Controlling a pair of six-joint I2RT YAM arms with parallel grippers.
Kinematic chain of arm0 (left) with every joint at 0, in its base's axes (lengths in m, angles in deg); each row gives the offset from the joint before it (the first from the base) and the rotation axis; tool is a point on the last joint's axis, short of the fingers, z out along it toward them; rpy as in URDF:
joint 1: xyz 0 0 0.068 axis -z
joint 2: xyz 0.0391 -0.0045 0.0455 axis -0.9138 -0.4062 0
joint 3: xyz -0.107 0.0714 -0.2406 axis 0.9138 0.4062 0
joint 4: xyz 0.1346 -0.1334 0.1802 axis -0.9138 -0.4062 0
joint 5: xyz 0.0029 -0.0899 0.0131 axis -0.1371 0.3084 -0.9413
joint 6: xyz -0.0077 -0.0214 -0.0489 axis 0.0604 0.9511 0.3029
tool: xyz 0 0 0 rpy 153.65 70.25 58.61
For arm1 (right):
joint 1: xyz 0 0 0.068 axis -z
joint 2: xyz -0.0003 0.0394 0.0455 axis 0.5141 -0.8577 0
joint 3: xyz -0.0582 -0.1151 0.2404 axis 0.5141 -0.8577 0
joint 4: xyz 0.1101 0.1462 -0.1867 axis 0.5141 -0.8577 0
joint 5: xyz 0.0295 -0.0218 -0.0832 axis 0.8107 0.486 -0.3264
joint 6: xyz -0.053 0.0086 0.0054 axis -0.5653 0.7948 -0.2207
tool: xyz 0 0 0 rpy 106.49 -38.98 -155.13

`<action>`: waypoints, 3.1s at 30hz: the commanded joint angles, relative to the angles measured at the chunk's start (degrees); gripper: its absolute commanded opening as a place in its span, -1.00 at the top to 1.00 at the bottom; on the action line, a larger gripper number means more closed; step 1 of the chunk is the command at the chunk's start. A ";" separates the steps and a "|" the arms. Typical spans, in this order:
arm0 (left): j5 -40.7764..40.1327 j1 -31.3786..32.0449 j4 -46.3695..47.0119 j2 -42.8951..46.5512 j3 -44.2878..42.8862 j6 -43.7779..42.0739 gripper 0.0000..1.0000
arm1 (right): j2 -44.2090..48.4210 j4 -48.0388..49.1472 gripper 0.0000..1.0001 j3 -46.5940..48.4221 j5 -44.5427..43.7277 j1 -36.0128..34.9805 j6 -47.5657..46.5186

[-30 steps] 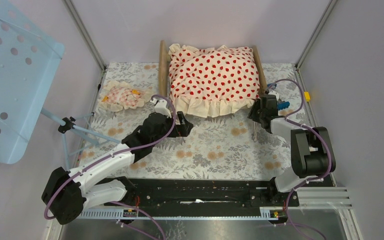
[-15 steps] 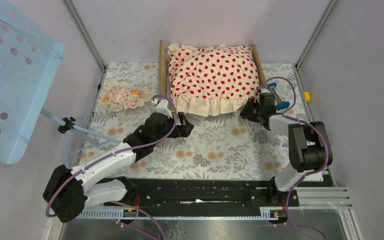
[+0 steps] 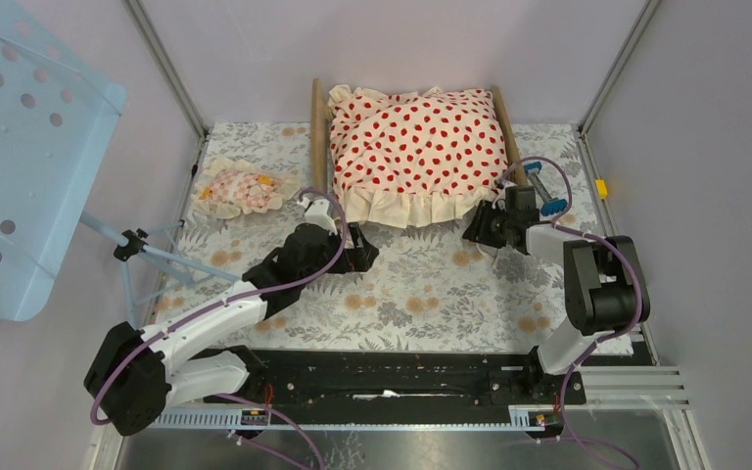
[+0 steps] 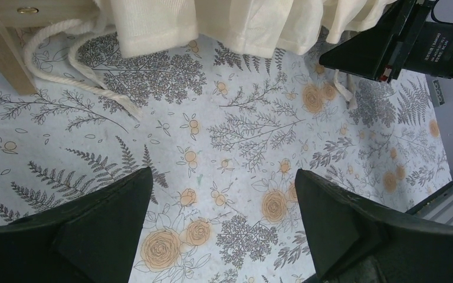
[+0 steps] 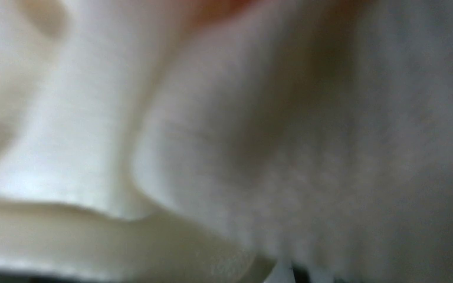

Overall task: Set up the pet bed
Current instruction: Adjust the ropes on the bed frame.

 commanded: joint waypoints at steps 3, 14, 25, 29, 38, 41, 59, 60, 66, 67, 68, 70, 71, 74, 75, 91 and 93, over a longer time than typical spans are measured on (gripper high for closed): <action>0.97 0.01 3.31 1.06 0.33 0.86 -0.98 | -1.84 -5.90 0.10 1.57 1.43 -1.68 -1.17; 1.16 0.05 3.16 3.09 1.61 1.16 -0.98 | 0.51 -7.32 0.10 -2.07 -4.89 -6.18 -0.10; 1.08 0.05 3.29 4.29 2.45 1.93 -0.98 | 4.74 -13.27 0.73 0.22 -12.13 -6.31 -3.02; 1.20 0.05 3.20 4.73 2.53 1.88 -0.98 | 5.65 -21.13 0.82 5.37 -16.84 -6.31 -7.64; 2.26 0.05 0.68 4.14 0.05 -0.31 -0.98 | 9.90 -32.22 0.79 10.76 -25.97 -6.33 -23.55; 2.63 0.05 -0.03 3.36 -1.10 -0.94 -0.98 | 13.58 -29.10 0.77 7.86 -24.82 -6.31 -29.38; 1.92 0.05 -1.99 3.05 -2.34 -1.28 -0.98 | 13.78 -14.48 0.54 0.58 -32.65 -6.31 -51.73; 1.75 0.05 -2.17 3.27 -2.26 -1.34 -0.98 | 13.63 -14.41 0.49 0.52 -32.58 -6.35 -51.69; 1.52 0.05 -2.72 3.70 -1.94 -1.36 -0.98 | 13.60 -12.78 0.19 -1.36 -34.82 -6.31 -52.28; 1.60 0.05 -2.64 3.70 -1.89 -1.26 -0.98 | 13.61 -12.71 0.18 -1.43 -35.24 -6.31 -52.23; 1.72 0.05 -2.54 3.71 -1.76 -1.09 -0.98 | 13.65 -12.71 0.18 -1.56 -35.46 -6.31 -52.28; 1.93 0.05 -2.41 3.78 -1.53 -0.98 -0.98 | 13.89 -12.56 0.17 -1.60 -35.87 -6.31 -52.02; 1.95 0.05 -2.47 3.85 -1.51 -0.96 -0.98 | 14.12 -12.31 0.17 -1.51 -36.22 -6.31 -51.75; 1.80 0.05 -2.79 4.24 -1.57 -1.09 -0.98 | 16.11 -11.58 0.16 -1.44 -35.75 -6.31 -49.36; 1.71 0.05 -2.85 4.45 -1.48 -1.18 -0.98 | 17.31 -11.03 0.16 -1.62 -35.14 -6.31 -47.97; -8.46 12.30 3.23 0.15 -4.54 -13.85 -0.98 | 34.60 -33.73 -0.29 2.75 -34.52 -6.17 7.51; -7.67 14.72 7.20 -4.24 -5.83 -15.02 -0.98 | 36.89 -38.24 -0.32 4.21 -32.70 -6.22 10.24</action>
